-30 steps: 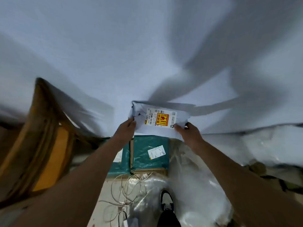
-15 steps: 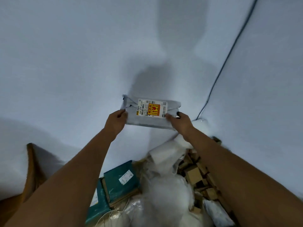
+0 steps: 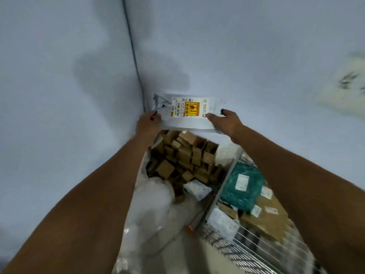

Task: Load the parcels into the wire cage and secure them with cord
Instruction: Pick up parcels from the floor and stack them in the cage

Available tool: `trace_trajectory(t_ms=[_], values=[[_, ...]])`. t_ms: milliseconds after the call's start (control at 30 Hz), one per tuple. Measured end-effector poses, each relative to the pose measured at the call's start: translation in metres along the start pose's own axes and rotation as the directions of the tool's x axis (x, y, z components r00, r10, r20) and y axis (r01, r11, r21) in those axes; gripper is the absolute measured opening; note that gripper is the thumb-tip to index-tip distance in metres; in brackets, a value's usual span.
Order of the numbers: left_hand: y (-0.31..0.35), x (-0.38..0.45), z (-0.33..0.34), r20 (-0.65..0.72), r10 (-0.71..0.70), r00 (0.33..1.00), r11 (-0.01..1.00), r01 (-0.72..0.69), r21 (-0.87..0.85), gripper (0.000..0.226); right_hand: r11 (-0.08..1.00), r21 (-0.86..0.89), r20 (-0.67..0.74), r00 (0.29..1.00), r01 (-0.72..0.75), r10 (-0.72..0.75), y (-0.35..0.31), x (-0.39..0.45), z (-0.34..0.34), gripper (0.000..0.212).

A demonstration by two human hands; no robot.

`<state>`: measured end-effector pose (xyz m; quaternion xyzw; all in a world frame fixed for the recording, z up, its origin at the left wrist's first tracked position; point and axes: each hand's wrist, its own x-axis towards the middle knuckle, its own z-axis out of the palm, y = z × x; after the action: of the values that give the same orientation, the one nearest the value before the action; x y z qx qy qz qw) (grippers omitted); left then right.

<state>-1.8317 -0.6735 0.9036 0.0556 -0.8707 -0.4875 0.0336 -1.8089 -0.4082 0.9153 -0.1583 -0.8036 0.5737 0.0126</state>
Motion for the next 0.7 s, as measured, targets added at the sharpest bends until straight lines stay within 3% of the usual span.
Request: trace_trajectory(t_ms=[100,200,300,367,500,700], values=[[0.045,-0.019,0.109,0.135,0.02,0.991,1.0,-0.022,0.014,0.036,0.996,0.038,-0.087,0.993,-0.078,0.082,0.051,-0.004,-0.107,0.056],[0.08,-0.043,0.209,0.273,0.078,0.959,0.996,-0.086,0.017,0.018,0.983,0.074,-0.174,0.968,-0.168,0.179,0.106,-0.012,-0.199,0.05],[0.098,-0.063,0.289,0.386,0.102,0.917,0.991,-0.127,0.041,0.018,0.963,0.076,-0.234,0.934,-0.26,0.27,0.16,-0.024,-0.263,0.051],[0.098,-0.074,0.339,0.453,0.089,0.887,0.99,-0.127,0.055,0.03,0.946,0.091,-0.263,0.909,-0.311,0.324,0.201,-0.029,-0.293,0.055],[0.057,-0.097,0.418,0.554,0.024,0.832,0.986,-0.112,0.126,0.029,0.887,0.154,-0.285,0.84,-0.436,0.462,0.293,-0.038,-0.309,0.055],[-0.075,-0.14,0.5,0.688,-0.143,0.711,0.943,-0.112,0.312,0.029,0.72,0.26,-0.229,0.683,-0.644,0.694,0.428,-0.081,-0.263,0.047]])
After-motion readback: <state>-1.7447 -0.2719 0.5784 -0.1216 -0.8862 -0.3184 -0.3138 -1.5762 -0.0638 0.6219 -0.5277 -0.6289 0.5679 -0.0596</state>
